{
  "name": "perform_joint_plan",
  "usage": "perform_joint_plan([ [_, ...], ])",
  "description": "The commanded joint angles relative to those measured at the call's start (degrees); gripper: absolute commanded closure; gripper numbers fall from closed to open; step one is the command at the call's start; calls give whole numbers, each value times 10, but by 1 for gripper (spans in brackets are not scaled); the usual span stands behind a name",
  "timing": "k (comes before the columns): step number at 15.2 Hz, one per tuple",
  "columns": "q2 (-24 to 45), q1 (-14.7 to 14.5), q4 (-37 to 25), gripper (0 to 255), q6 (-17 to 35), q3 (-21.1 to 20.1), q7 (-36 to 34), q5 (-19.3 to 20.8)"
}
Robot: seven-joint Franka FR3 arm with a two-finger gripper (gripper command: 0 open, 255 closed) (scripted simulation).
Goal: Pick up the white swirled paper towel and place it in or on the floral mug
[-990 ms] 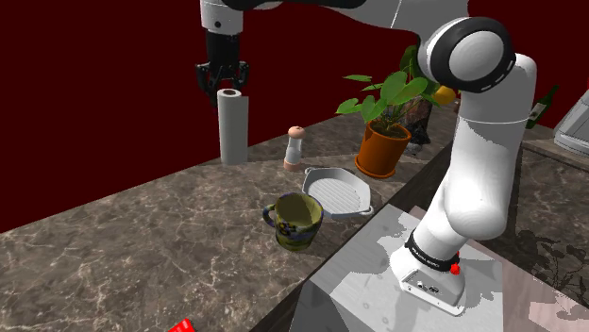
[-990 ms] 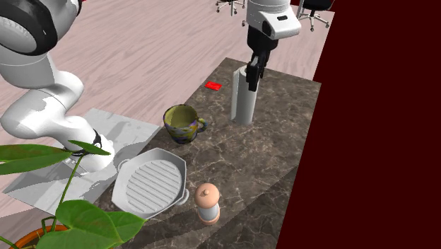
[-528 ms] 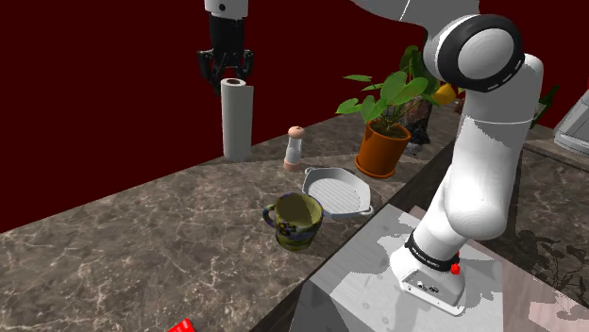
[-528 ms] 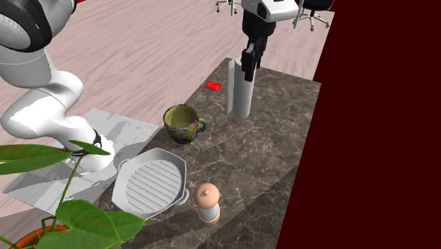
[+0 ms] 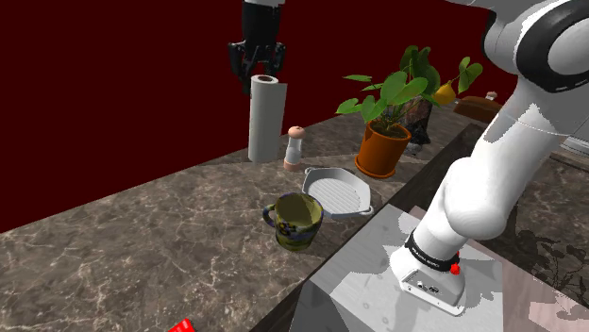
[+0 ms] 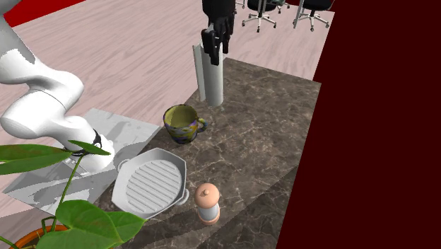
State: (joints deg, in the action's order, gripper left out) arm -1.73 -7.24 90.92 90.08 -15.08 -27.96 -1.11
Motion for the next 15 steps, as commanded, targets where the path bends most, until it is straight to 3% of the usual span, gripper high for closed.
perform_joint_plan([
  [1,-47,-1,41,255,-5,-1,-2,-12],
  [9,-207,-17,142,255,-59,1,-13,-53],
  [15,-223,-19,204,255,-13,0,-9,-56],
])
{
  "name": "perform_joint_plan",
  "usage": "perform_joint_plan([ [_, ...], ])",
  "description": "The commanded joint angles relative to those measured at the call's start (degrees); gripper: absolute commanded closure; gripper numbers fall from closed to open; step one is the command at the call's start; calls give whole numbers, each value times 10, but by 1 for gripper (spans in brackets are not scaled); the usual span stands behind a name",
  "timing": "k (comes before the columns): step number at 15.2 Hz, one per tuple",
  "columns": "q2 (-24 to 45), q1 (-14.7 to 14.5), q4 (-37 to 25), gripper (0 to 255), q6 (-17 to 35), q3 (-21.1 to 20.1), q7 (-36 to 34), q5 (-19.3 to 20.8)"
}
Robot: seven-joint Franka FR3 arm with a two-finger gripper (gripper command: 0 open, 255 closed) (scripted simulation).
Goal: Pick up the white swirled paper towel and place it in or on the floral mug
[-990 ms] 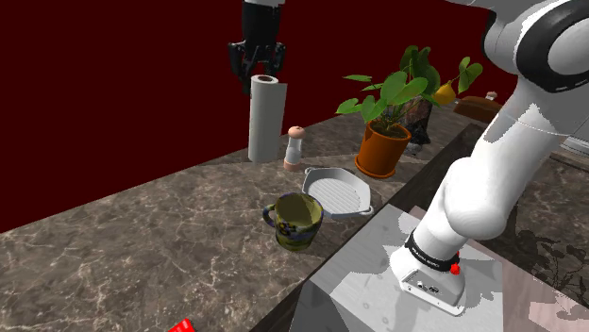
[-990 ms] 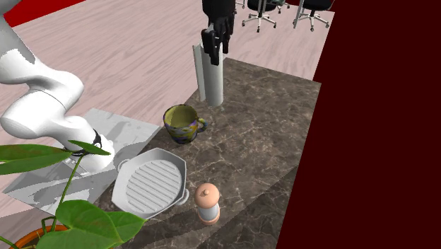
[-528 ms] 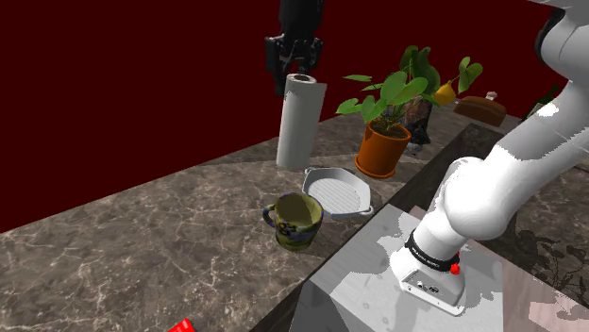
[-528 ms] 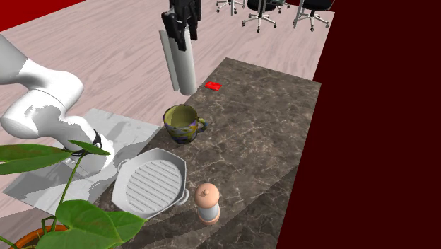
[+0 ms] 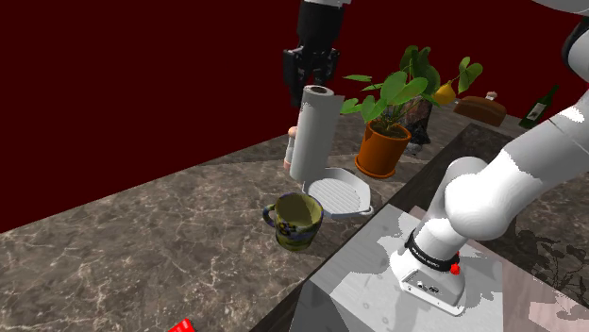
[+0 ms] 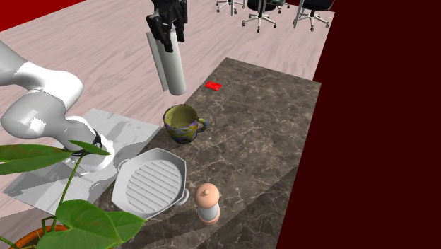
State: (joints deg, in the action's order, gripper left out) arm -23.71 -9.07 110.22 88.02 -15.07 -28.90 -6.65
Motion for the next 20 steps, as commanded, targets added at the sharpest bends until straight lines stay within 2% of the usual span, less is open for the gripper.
perform_joint_plan([
  [1,-6,-1,21,255,15,0,1,-2],
  [20,-24,-7,183,255,159,-10,8,-12],
])
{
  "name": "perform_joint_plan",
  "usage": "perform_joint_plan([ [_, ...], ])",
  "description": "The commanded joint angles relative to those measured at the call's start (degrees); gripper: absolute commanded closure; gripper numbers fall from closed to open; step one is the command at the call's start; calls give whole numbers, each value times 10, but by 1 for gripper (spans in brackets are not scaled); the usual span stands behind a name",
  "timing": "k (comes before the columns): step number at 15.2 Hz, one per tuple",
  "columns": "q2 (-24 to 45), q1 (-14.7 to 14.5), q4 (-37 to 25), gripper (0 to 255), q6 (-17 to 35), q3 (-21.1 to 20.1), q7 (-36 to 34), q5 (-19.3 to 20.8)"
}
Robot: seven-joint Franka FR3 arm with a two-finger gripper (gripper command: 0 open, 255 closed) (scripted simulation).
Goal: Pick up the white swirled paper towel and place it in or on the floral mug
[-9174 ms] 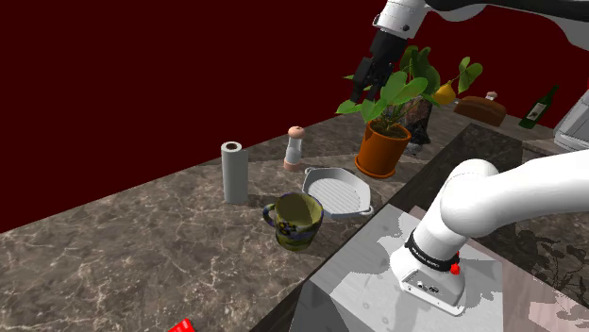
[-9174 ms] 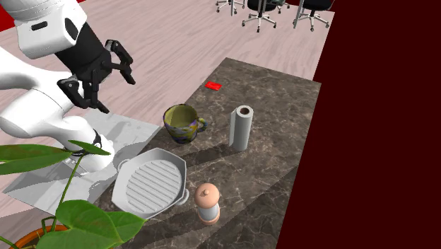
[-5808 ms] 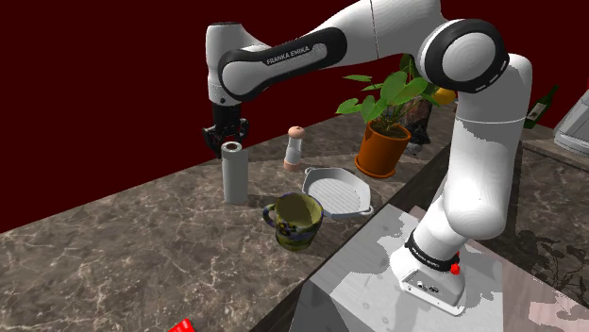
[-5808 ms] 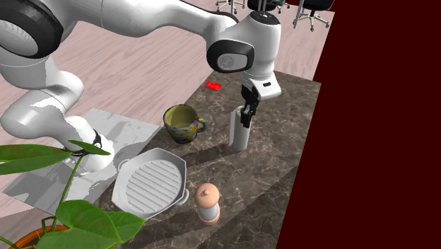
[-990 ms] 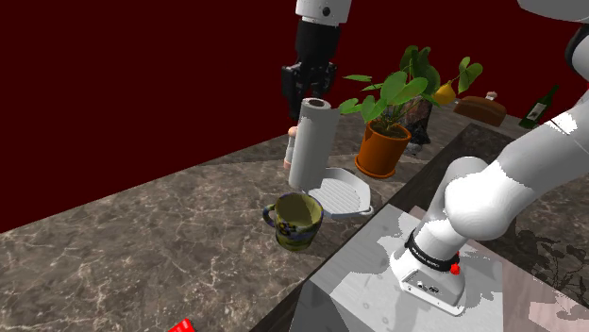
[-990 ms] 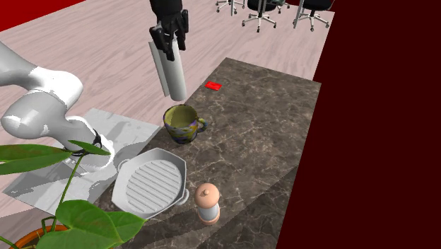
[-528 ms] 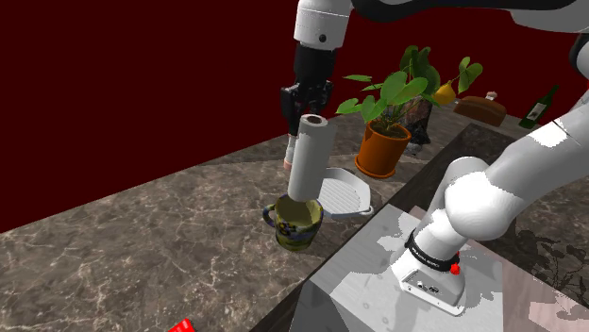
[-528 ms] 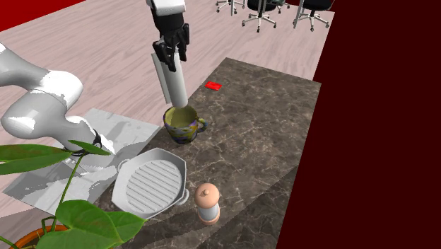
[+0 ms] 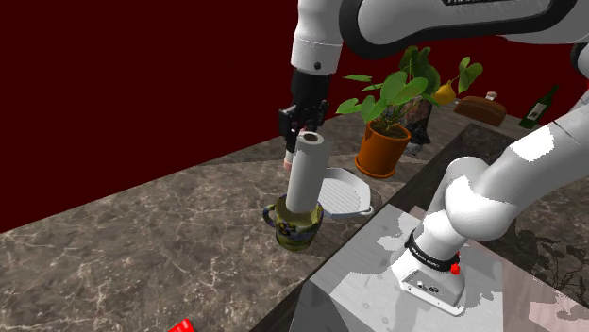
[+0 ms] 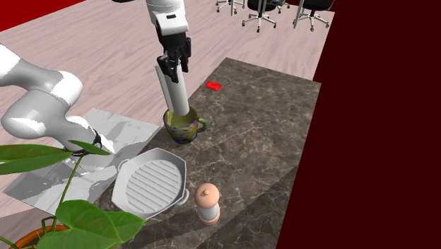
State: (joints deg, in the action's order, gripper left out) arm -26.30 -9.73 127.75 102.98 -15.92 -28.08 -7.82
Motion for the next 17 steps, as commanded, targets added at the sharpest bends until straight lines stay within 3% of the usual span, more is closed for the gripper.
perform_joint_plan([
  [1,2,-1,15,255,18,-2,0,-1],
  [10,2,-1,25,255,28,-3,0,-2],
  [11,2,-1,25,0,28,-3,0,-2],
  [16,2,-1,25,0,28,-3,0,-2],
  [17,1,0,7,0,8,-1,0,0],
])
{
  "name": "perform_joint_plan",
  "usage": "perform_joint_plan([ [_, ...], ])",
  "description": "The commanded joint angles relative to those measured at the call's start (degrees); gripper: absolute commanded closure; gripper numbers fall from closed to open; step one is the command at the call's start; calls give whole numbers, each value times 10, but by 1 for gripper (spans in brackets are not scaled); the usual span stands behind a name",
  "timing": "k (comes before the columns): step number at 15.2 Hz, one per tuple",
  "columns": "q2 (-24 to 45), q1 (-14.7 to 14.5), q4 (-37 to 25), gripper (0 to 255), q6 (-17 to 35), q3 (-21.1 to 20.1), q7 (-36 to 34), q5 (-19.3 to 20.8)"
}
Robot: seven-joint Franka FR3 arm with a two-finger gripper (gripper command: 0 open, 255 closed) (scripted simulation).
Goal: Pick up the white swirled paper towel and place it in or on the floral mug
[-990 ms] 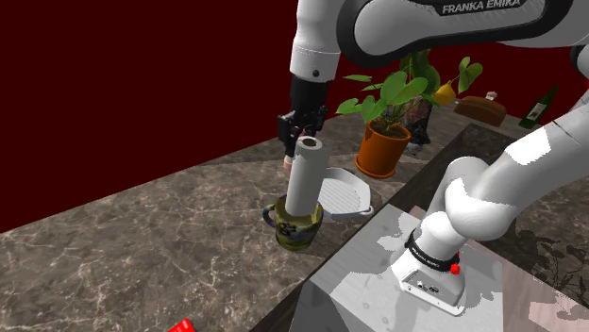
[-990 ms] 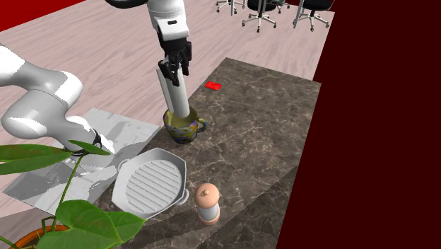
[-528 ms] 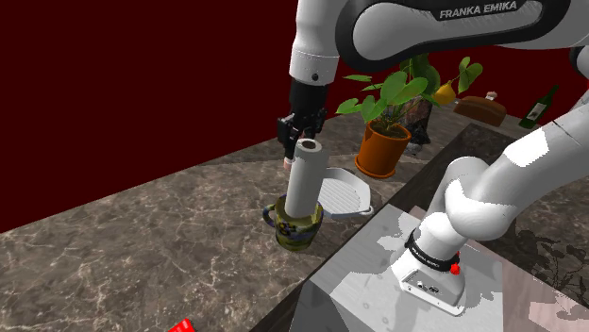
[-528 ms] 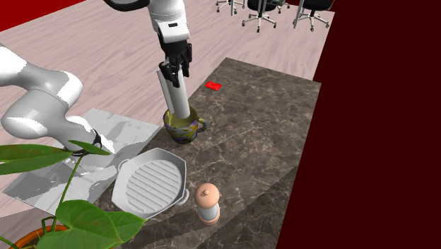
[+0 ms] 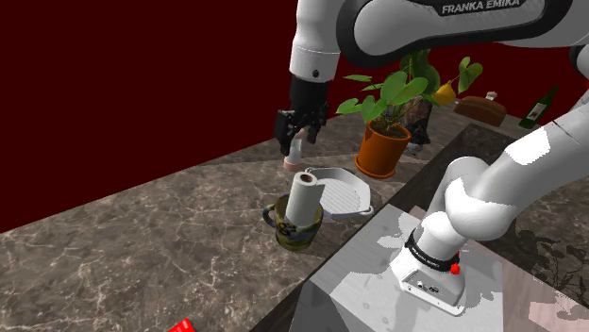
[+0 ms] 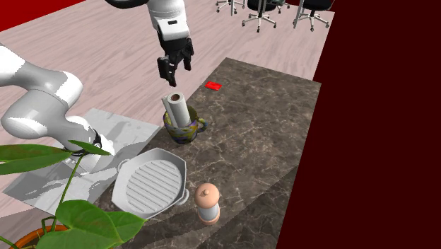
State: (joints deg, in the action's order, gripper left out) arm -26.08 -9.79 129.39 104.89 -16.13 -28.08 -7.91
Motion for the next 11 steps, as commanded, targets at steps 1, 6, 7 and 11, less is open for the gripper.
perform_joint_plan([
  [1,-2,1,-28,0,-30,3,0,2],
  [6,0,2,-64,0,-64,6,-1,4],
  [7,0,2,-64,0,-64,6,-1,4],
  [11,0,2,-64,0,-64,6,-1,4],
])
